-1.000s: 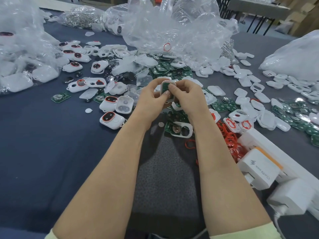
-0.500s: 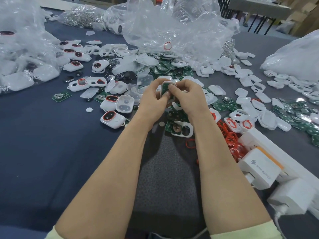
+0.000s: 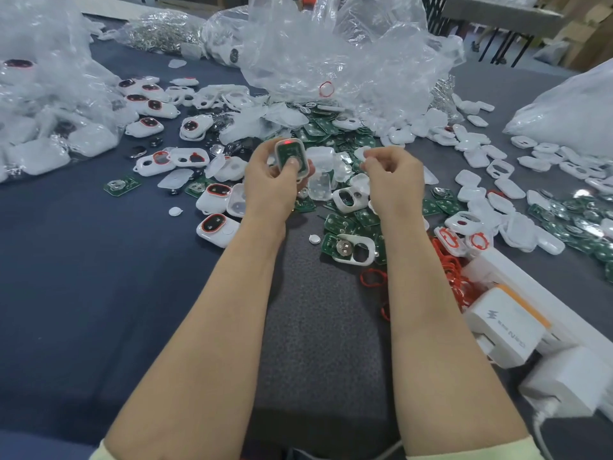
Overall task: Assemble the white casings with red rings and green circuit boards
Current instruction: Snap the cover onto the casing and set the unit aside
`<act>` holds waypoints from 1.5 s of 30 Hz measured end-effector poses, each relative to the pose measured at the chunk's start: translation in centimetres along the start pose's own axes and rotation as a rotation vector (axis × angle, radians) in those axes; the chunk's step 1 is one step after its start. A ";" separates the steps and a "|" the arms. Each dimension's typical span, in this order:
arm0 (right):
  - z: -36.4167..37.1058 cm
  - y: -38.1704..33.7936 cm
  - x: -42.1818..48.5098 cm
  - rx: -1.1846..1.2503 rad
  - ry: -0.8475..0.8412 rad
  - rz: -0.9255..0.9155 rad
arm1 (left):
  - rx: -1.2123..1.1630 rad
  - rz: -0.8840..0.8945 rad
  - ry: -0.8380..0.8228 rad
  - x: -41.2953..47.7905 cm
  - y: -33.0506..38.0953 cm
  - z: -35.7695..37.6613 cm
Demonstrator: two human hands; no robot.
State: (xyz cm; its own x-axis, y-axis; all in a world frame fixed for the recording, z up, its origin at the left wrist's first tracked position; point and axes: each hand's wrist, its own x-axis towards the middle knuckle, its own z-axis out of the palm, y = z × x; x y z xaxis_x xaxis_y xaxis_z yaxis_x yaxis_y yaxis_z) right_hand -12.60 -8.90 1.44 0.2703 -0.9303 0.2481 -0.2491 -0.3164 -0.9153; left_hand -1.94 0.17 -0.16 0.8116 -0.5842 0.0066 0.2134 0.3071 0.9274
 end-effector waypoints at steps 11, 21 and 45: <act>3.2 0.4 -0.9 -0.698 -0.399 -0.324 | -0.067 0.034 0.178 0.2 0.2 0.2; 2.6 -1.2 -1.6 -0.475 -0.178 -0.247 | -0.148 -0.005 0.245 0.2 0.4 0.1; 3.8 -1.9 1.2 -0.317 -0.088 -0.069 | -0.036 0.031 0.024 0.1 -0.5 0.7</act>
State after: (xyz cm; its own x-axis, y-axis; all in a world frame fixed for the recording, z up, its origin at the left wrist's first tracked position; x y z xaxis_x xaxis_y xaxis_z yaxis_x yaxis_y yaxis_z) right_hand -8.27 -8.77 2.25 0.3725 -0.8893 0.2652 -0.5007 -0.4332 -0.7494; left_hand -2.34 -0.56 -0.37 0.8306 -0.5563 0.0255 0.2075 0.3517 0.9128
